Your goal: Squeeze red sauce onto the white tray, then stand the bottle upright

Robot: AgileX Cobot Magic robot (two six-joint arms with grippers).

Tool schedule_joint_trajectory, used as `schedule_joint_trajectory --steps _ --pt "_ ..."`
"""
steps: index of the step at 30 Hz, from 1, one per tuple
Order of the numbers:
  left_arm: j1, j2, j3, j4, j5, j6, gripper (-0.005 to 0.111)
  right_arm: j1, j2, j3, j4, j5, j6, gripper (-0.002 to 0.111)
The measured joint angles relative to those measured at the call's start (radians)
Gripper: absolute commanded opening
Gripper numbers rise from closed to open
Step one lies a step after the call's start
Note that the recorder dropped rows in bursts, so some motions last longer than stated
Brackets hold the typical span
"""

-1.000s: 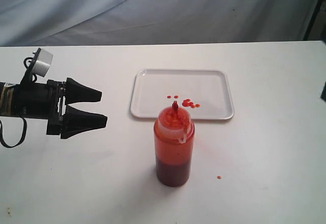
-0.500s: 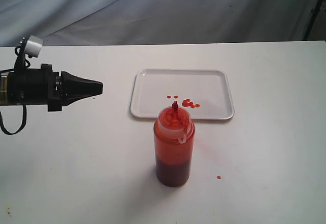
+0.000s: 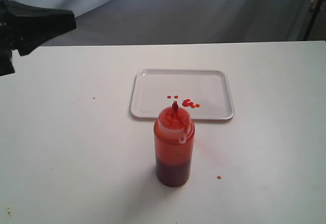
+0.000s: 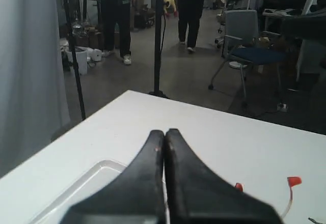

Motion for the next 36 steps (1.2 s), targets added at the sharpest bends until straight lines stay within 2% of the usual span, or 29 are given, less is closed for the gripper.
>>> schedule_joint_trajectory --steps 11,18,22,26,36 --pt "0.000 -0.140 0.000 0.000 -0.002 -0.008 0.000 0.000 0.000 0.000 0.000 0.002 0.002 0.000" --pt "0.000 -0.147 0.006 0.072 0.000 -0.175 0.000 0.000 0.000 0.000 0.000 0.002 0.002 0.000" --pt "0.000 -0.229 0.063 0.096 0.146 -0.284 0.000 0.000 0.000 0.000 0.002 0.002 0.002 0.000" --pt "0.000 -0.371 0.152 0.098 0.301 -0.310 0.000 0.000 0.000 0.000 0.002 0.002 0.004 0.000" --pt "0.000 -0.904 0.359 0.098 0.564 -0.324 0.000 0.000 0.000 0.000 0.002 0.002 0.004 0.000"
